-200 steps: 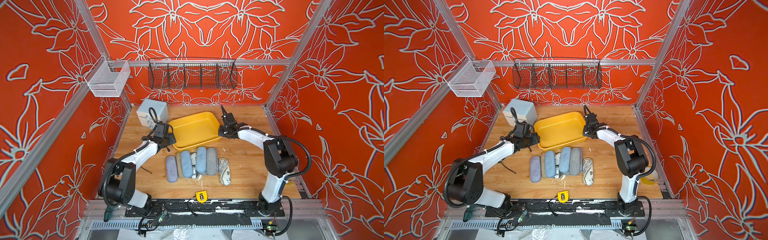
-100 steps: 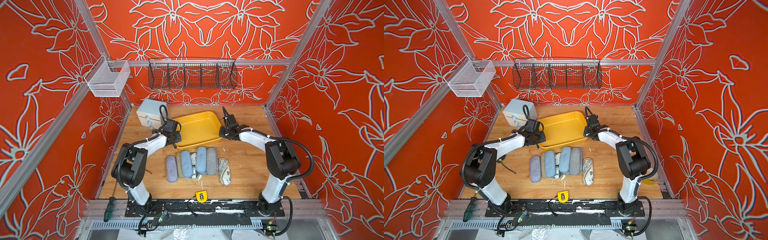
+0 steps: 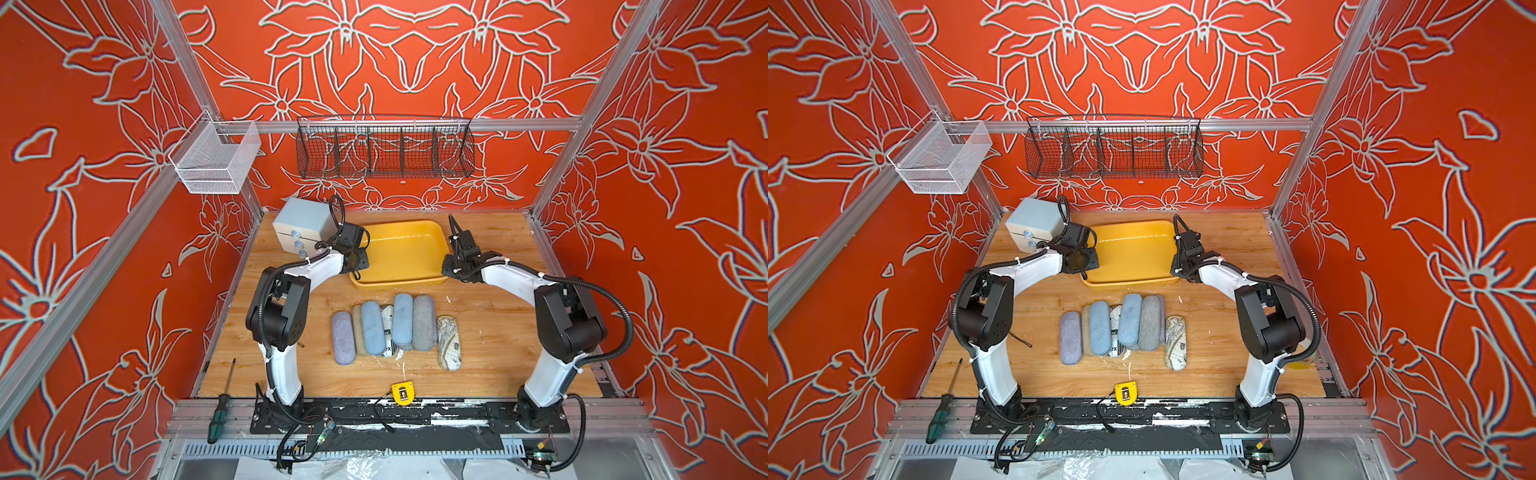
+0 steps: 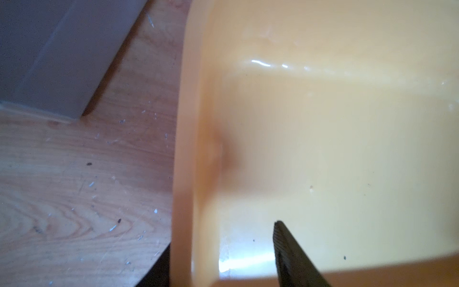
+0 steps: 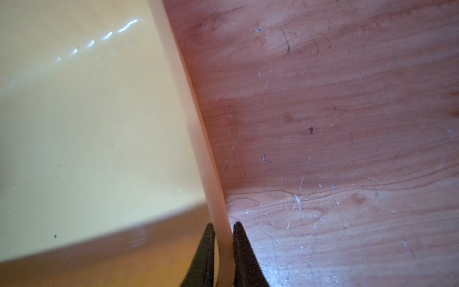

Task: Put the glasses cases into the storage boxes
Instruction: Adjust the storage box at the center of the board.

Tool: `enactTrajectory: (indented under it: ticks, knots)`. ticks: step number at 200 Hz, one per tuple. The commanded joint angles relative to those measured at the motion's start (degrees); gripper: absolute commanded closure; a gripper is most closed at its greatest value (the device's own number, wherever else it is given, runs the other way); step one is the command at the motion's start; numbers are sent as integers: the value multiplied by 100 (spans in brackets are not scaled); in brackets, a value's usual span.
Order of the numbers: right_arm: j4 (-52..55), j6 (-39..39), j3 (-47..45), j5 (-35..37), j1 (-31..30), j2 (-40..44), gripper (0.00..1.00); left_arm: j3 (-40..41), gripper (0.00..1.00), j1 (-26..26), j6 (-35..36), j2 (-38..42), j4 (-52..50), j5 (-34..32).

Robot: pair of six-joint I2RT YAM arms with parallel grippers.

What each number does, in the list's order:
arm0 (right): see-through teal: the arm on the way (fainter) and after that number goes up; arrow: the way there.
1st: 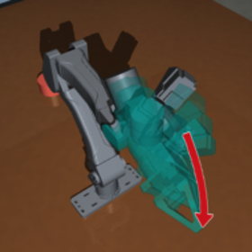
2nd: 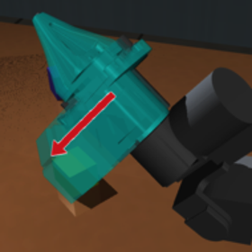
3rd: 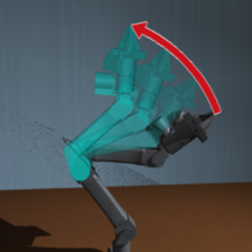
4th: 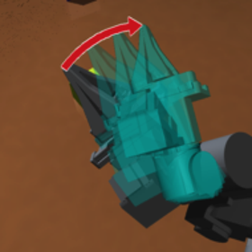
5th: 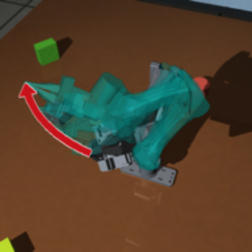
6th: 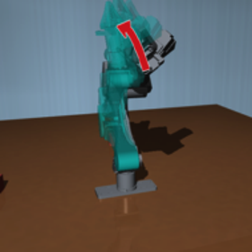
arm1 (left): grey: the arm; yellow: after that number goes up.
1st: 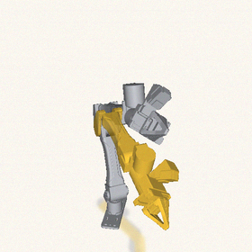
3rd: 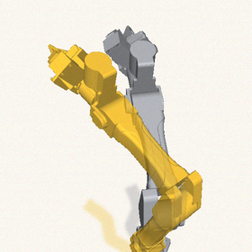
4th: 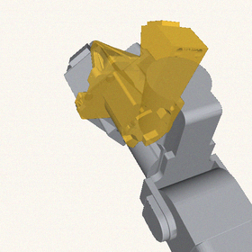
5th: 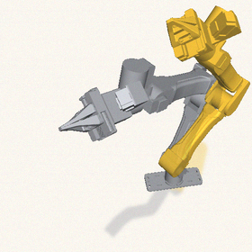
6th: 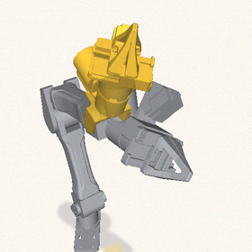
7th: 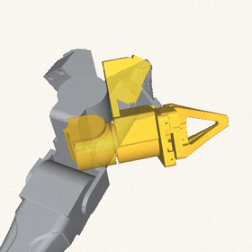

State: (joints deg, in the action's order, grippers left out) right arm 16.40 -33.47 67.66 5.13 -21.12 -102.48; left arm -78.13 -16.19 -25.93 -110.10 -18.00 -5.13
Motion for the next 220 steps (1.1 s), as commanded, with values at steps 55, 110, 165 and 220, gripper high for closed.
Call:
enactTrajectory:
  ticks: [55, 110, 165, 220]
  knots:
    - [580, 296, -34, -227, -54, 105, 63, -295, 15, -60, 172, 243, -473, -91]
    - [707, 464, 14, -263, -55, 580, 26, 22, 2, -59, 203, 1033, -451, -296]
    - [588, 780, -276, -135, -49, 1880, 5, 652, 2, -252, -121, 2392, -804, -512]
    - [460, 1158, -627, -20, -50, 3013, 3, 2138, 5, -951, -1265, 3882, -1538, -767]
